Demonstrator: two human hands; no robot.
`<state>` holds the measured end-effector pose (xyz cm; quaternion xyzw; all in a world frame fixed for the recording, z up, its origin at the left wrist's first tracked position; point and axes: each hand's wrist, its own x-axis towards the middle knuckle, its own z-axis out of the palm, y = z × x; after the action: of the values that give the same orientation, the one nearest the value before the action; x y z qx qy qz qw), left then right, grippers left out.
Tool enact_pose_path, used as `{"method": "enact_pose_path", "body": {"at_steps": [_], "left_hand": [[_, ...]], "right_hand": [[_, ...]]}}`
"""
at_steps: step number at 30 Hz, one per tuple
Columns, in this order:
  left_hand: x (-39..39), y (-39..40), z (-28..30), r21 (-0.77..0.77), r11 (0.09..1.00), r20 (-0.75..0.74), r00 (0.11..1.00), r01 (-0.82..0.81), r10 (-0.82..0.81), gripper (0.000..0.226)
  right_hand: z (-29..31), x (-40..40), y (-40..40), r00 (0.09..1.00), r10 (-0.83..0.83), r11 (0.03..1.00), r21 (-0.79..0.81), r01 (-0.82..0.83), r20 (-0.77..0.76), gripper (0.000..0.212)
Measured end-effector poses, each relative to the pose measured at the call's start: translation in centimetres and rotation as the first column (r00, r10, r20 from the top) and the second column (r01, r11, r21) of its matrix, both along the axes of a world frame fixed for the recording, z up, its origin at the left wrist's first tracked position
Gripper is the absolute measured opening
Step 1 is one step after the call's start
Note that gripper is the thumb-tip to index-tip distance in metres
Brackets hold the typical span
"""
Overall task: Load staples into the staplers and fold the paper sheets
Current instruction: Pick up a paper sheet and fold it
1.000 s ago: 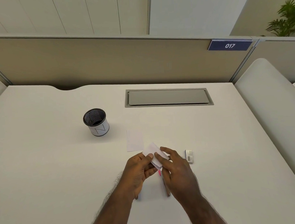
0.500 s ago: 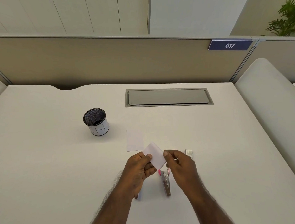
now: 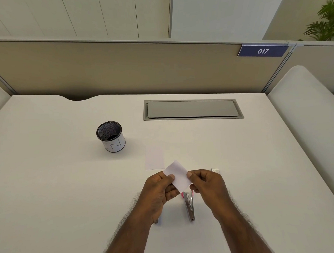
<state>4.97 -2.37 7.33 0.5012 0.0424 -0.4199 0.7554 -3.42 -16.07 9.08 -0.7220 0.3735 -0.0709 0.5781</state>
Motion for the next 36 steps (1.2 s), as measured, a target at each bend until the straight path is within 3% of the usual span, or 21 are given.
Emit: {"method": "enact_pose_path", "body": {"at_steps": [4,11,22,27,32,36], "left_hand": [[0.2,0.2,-0.1,0.005,1.0,0.03,0.999,-0.013,0.013,0.019],[1.2,-0.1,0.3,0.164,0.986,0.188,0.982,-0.014,-0.017,0.015],[1.2,-0.7,-0.3,0.284,0.954,0.333,0.943,-0.098,-0.002,0.011],[0.9,-1.2,-0.4,0.333,0.94,0.45,0.889,-0.075,-0.088,0.011],[0.5,-1.4,-0.3,0.323,0.944,0.444,0.891,-0.06,-0.095,0.013],[0.2,-1.0,-0.7,0.243,0.969,0.319,0.946,-0.034,-0.047,0.009]], "right_hand": [[0.1,0.0,-0.1,1.0,0.029,1.0,-0.01,-0.029,0.0,0.014],[-0.1,-0.2,-0.1,0.995,0.104,0.995,-0.006,-0.104,0.004,0.014],[-0.5,-0.1,0.1,0.989,0.146,0.989,-0.024,-0.146,-0.032,0.015],[-0.4,0.4,0.1,0.987,0.159,0.987,-0.037,-0.159,0.004,0.009],[-0.7,0.4,-0.1,0.992,0.129,0.985,-0.11,-0.13,-0.008,0.017],[-0.9,0.2,-0.1,0.994,0.108,0.989,-0.1,-0.108,-0.006,0.016]]}}
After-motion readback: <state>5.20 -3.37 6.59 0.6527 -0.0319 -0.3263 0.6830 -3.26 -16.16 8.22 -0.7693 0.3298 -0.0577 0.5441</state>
